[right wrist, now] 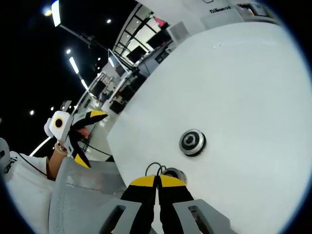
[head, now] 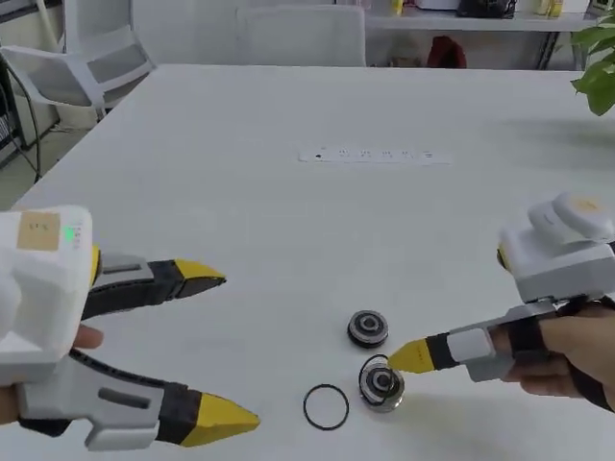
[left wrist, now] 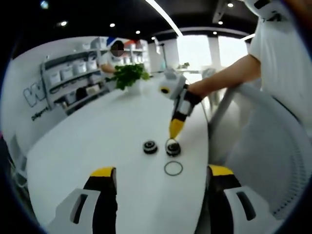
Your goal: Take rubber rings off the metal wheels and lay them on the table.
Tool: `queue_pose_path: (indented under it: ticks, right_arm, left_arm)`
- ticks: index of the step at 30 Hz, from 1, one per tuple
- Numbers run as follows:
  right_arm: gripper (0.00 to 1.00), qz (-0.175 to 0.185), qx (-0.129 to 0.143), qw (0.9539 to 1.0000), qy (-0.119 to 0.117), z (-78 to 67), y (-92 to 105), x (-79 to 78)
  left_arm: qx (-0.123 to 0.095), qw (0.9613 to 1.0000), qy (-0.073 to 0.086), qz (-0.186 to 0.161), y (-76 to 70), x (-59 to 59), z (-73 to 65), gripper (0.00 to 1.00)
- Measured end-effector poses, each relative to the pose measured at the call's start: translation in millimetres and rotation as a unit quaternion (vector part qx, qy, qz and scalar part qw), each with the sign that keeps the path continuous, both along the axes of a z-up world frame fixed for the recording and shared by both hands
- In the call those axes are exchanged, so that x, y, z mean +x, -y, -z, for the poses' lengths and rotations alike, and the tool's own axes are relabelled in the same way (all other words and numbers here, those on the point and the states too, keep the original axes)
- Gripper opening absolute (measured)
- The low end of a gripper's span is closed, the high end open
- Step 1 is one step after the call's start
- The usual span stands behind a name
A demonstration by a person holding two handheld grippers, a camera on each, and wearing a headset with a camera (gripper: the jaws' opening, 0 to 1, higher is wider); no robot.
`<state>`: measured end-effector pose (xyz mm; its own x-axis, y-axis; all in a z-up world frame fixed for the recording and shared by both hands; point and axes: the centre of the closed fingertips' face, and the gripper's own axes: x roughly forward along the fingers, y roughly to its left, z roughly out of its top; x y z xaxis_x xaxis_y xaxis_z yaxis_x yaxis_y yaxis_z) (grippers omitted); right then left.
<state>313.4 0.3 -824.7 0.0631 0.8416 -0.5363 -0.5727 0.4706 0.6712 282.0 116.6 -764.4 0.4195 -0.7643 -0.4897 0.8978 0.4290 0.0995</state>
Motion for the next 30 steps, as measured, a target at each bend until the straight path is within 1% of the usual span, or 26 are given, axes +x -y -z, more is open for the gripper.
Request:
queue_pose_path:
  ticks: [4, 6, 8, 11, 14, 19, 24, 27, 30]
  right_arm:
    - [0.00, -0.001, 0.004, 1.0000, 0.001, -1.9, -1.5, -0.1]
    - [0.00, -0.001, 0.008, 1.0000, 0.002, -3.4, -2.5, 0.1]
    - [0.00, 0.001, 0.017, 0.9998, 0.002, -7.6, -4.7, 0.8]
    - [0.00, 0.000, 0.021, 0.9998, 0.006, -10.7, -6.0, 0.6]
    - [0.00, -0.002, 0.028, 0.9996, 0.009, -14.8, -9.2, -0.1]
    - [0.00, -0.009, 0.035, 0.9993, 0.014, -19.1, -14.3, -2.4]
    - [0.00, -0.014, 0.044, 0.9988, 0.018, -24.1, -20.5, -5.0]
    - [0.00, -0.019, 0.052, 0.9982, 0.023, -29.6, -26.6, -8.6]
    - [0.00, -0.025, 0.061, 0.9975, 0.026, -34.2, -34.5, -12.0]
  left_arm:
    - [-0.009, 0.9996, -0.008, -0.024, -8.8, -4.6, 5.8, 0.77]
    - [-0.019, 0.9991, -0.011, -0.035, -10.6, -6.1, 7.3, 0.77]
    - [-0.035, 0.9982, -0.020, -0.043, -10.3, -10.3, 10.0, 0.77]
    - [-0.045, 0.9969, -0.036, -0.054, -11.4, -15.3, 15.6, 0.77]
    - [-0.045, 0.9957, -0.039, -0.071, -14.9, -16.4, 21.7, 0.80]
    - [-0.052, 0.9942, -0.049, -0.081, -16.0, -19.6, 24.4, 0.84]
    - [-0.051, 0.9932, -0.056, -0.089, -16.2, -19.0, 26.9, 0.93]
    - [-0.052, 0.9929, -0.063, -0.086, -15.3, -21.8, 30.0, 0.91]
    - [-0.049, 0.9924, -0.071, -0.088, -15.7, -22.7, 33.1, 0.93]
